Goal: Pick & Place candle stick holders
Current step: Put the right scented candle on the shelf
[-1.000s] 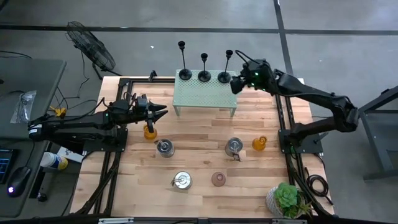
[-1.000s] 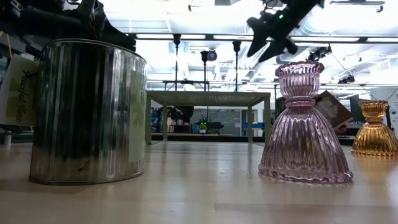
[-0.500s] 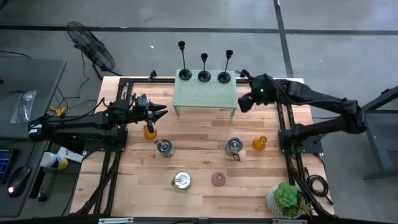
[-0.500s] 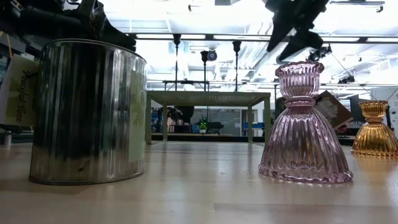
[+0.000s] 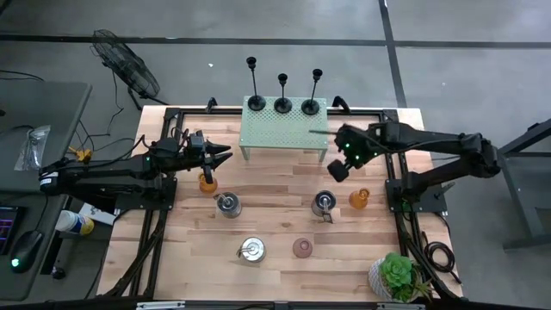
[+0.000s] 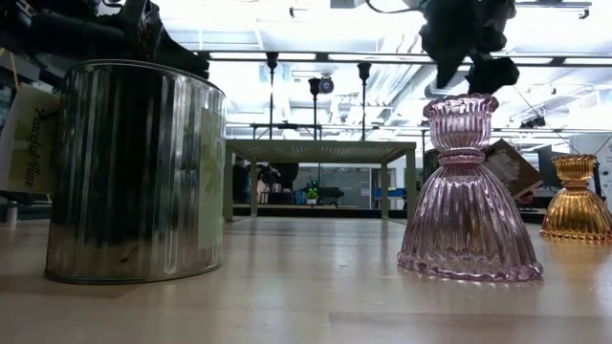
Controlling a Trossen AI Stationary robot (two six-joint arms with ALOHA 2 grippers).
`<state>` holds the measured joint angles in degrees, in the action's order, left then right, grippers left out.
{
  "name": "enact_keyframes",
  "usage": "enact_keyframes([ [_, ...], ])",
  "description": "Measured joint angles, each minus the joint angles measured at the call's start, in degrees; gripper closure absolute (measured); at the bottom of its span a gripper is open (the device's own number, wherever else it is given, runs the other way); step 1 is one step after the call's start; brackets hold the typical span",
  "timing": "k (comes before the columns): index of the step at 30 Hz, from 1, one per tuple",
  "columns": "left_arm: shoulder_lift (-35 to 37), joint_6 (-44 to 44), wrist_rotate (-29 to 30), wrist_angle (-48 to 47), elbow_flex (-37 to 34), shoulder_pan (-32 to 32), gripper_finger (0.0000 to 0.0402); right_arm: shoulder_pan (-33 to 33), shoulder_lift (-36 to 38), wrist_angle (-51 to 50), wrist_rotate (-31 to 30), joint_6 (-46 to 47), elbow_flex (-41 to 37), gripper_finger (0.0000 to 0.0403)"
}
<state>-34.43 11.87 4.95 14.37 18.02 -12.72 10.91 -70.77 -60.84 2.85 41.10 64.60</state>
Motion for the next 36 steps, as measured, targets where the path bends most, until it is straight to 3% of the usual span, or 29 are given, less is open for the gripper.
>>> enact_keyframes([
  [15, 0.0, 0.0, 0.0, 0.0, 0.0, 0.0, 0.0284, -13.9, -2.1, -0.9, -2.3, 4.3, 0.0, 0.0014],
  [20, 0.0, 0.0, 0.0, 0.0, 0.0, 0.0, 0.0284, -17.3, -5.2, 0.1, -1.4, 11.8, 0.0, 0.0013],
  [27, 0.0, 0.0, 0.0, 0.0, 0.0, 0.0, 0.0284, -19.3, -11.2, 5.0, 0.5, 20.4, 0.0, 0.0004],
  [36, 0.0, 0.0, 0.0, 0.0, 0.0, 0.0, 0.0284, -19.3, -14.9, 5.5, -2.9, 23.9, 0.0, 0.0003],
])
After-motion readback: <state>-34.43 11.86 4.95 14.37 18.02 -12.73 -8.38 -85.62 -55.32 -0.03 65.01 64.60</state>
